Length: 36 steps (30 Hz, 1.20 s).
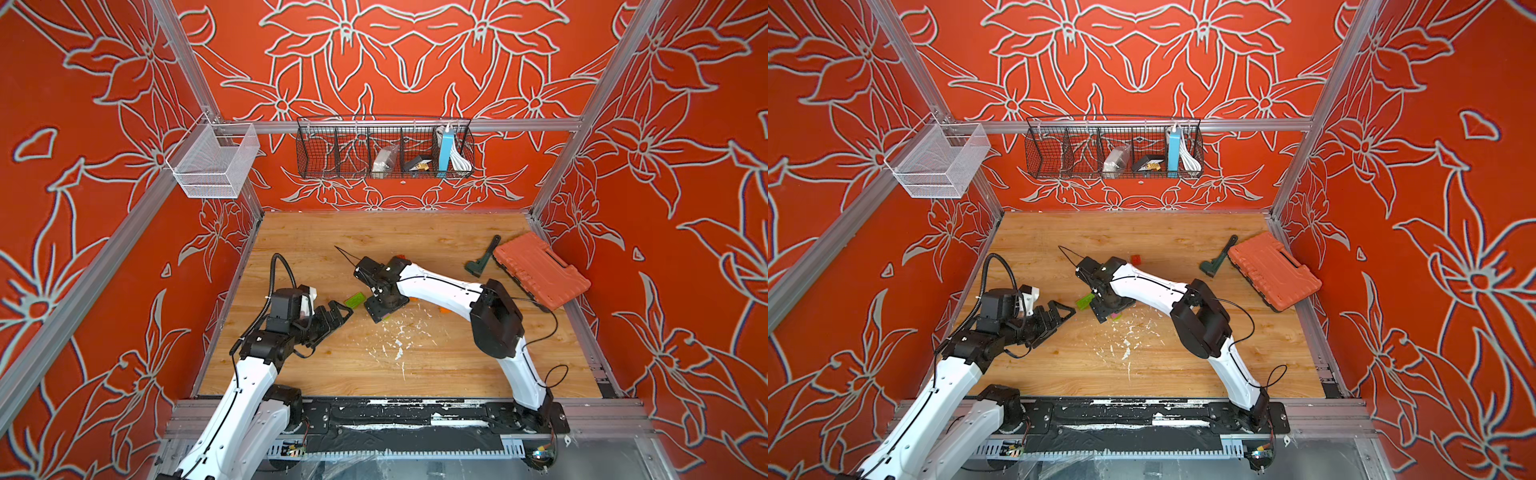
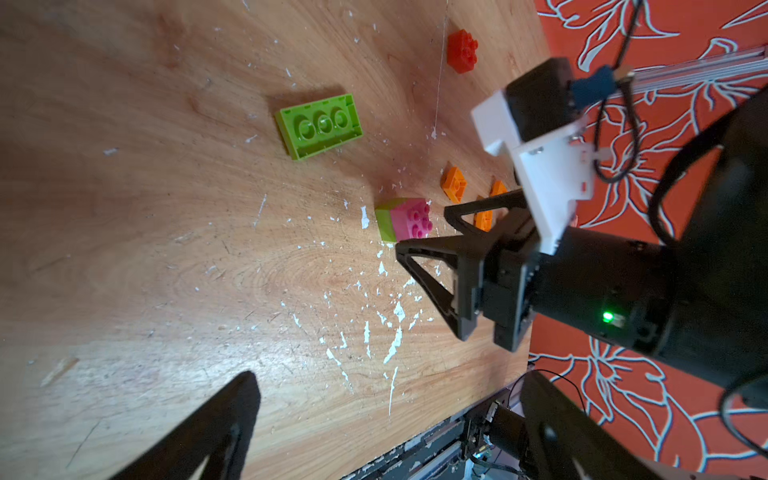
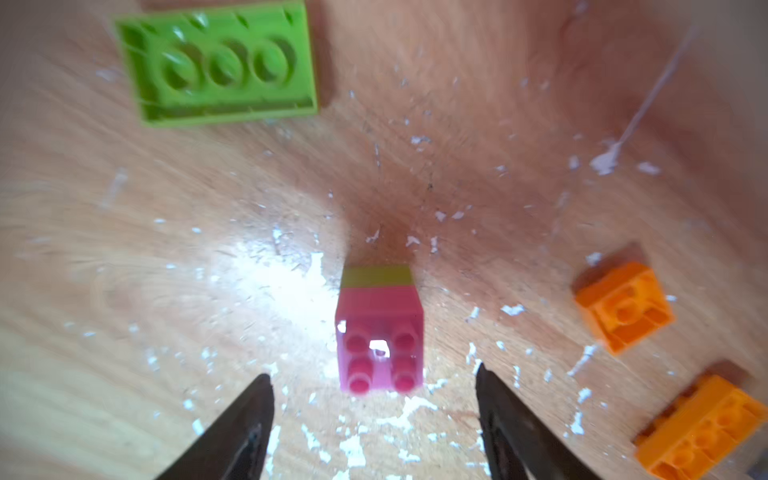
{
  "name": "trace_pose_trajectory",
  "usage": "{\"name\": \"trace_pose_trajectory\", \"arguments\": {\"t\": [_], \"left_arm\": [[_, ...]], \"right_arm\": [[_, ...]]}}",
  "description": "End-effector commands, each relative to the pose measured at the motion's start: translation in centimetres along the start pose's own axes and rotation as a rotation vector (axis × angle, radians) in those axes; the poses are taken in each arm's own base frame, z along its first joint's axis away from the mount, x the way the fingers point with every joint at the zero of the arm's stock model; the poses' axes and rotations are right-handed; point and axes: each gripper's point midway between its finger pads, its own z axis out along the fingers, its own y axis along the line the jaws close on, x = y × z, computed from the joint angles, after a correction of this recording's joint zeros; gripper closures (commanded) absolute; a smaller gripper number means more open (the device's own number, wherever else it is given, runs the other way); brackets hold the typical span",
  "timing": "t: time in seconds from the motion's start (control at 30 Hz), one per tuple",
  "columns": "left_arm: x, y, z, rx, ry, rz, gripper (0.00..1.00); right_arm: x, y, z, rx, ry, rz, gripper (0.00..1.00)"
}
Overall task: Assemble the letter r with lego
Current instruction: Assemble the lego brick with the lego brick, then pick up the lego brick from the center of the board.
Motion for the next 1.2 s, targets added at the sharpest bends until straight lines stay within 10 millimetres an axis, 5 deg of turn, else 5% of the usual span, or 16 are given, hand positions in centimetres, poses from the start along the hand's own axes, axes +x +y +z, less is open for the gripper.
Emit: {"name": "trace_pose_trajectory", "arguments": {"t": [0.0,0.2,0.47,0.7,0.93,1.17], "left_arm": [[-0.5,0.0,-0.7,-0.041,-0.009,0.053,0.02],[-1.2,-1.0,-0.3,-0.118,-0.004,0.163,0.02],[-0.1,-4.6,3.3,-0.206,0.059,0.375,0.05],[1.0,-7.9,7.5,-0.247,0.142,0.509,0.11],[3.9,-11.6,11.2,-0.191,0.245,0.604,0.17],[8.0,-14.2,11.8,-0.068,0.318,0.675,0.17]], "right_arm": [[0.1,-0.3,-4.4,-0.073,-0.099,0.011,0.22],[2.6,-3.4,-7.6,-0.137,-0.255,0.072,0.22],[8.7,-13.9,-8.2,-0.089,-0.298,0.391,0.23],[13.4,-20.2,-8.6,-0.041,-0.284,0.632,0.27],[16.7,-23.3,-5.2,0.001,-0.096,0.706,0.33],[17.2,-24.0,-1.5,0.003,0.074,0.656,0.33]]}}
